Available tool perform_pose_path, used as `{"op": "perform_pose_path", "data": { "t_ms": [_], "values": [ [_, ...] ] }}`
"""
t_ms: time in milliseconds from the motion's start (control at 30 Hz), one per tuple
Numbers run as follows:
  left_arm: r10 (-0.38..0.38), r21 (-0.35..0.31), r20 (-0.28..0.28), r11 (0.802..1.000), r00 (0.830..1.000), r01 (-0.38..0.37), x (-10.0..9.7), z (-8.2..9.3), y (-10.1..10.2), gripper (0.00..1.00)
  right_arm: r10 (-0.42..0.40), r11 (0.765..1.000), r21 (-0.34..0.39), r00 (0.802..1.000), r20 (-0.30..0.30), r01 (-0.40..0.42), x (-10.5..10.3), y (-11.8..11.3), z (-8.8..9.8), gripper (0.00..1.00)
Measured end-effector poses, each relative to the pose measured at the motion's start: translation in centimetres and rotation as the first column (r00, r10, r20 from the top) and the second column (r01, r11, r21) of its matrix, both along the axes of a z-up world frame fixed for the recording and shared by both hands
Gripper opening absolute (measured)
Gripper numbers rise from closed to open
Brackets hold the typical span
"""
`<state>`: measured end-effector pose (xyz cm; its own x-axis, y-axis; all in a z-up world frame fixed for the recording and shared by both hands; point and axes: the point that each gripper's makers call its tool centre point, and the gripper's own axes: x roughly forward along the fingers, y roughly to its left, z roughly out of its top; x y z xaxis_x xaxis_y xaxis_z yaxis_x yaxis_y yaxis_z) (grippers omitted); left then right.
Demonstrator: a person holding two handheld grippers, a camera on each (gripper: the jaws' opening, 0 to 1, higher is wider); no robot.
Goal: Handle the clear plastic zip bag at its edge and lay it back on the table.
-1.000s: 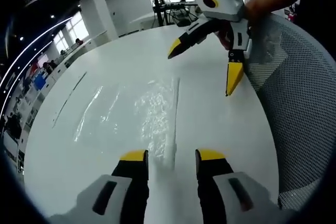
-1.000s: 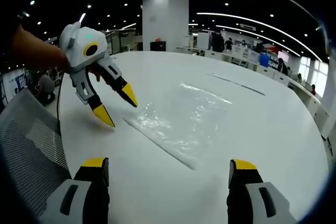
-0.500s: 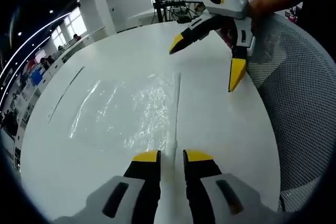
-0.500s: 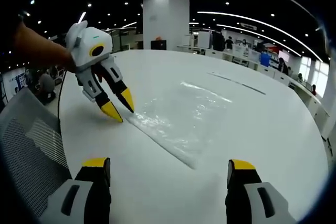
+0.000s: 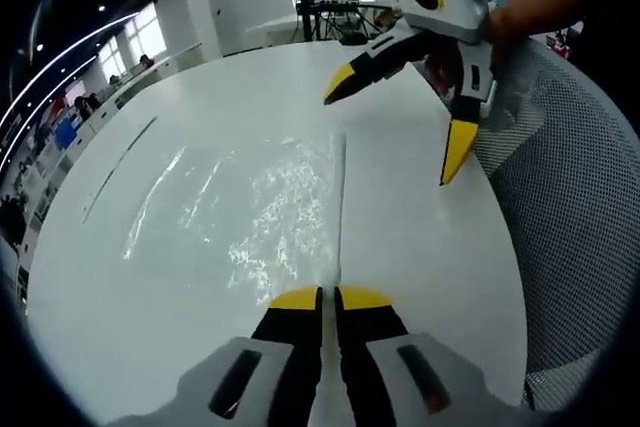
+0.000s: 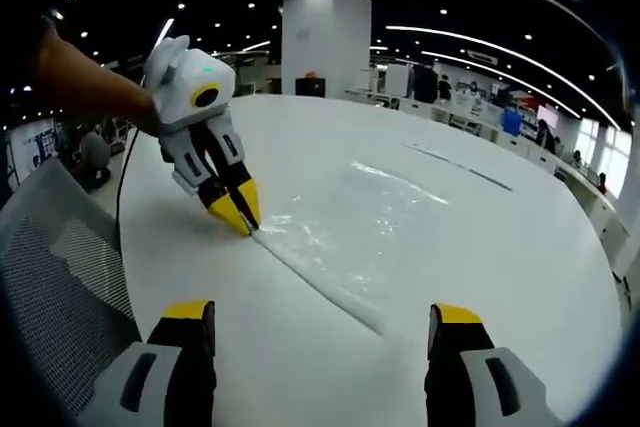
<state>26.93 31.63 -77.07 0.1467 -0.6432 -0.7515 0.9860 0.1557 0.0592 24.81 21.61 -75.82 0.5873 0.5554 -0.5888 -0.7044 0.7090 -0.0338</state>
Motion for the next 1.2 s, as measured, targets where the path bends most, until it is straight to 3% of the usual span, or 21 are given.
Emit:
{"op": "perform_pose_path", "data": {
  "t_ms": [533,733,1033,1200],
  "values": [
    [0.01,0.018,0.036,1.0,0.999,-0.01,-0.4,0.8,0.3,0.0,0.137,0.989,-0.068,0.989,0.054,-0.134,-0.5,2.1,0.9,0.66],
    [0.015,0.012,0.05,1.0,0.999,-0.015,-0.7,1.4,0.4,0.0,0.187,0.979,-0.084,0.982,0.038,-0.184,-0.9,3.1,1.4,0.51],
    [0.004,0.02,0.082,1.0,0.997,-0.006,-2.5,2.3,0.7,0.0,0.312,0.943,-0.143,0.947,0.072,-0.299,-1.4,5.7,2.3,0.35],
    [-0.005,0.038,0.067,0.999,0.998,0.002,-4.0,2.4,0.6,0.0,0.374,0.918,-0.168,0.925,0.071,-0.359,-2.3,7.3,2.1,0.26]
  ]
}}
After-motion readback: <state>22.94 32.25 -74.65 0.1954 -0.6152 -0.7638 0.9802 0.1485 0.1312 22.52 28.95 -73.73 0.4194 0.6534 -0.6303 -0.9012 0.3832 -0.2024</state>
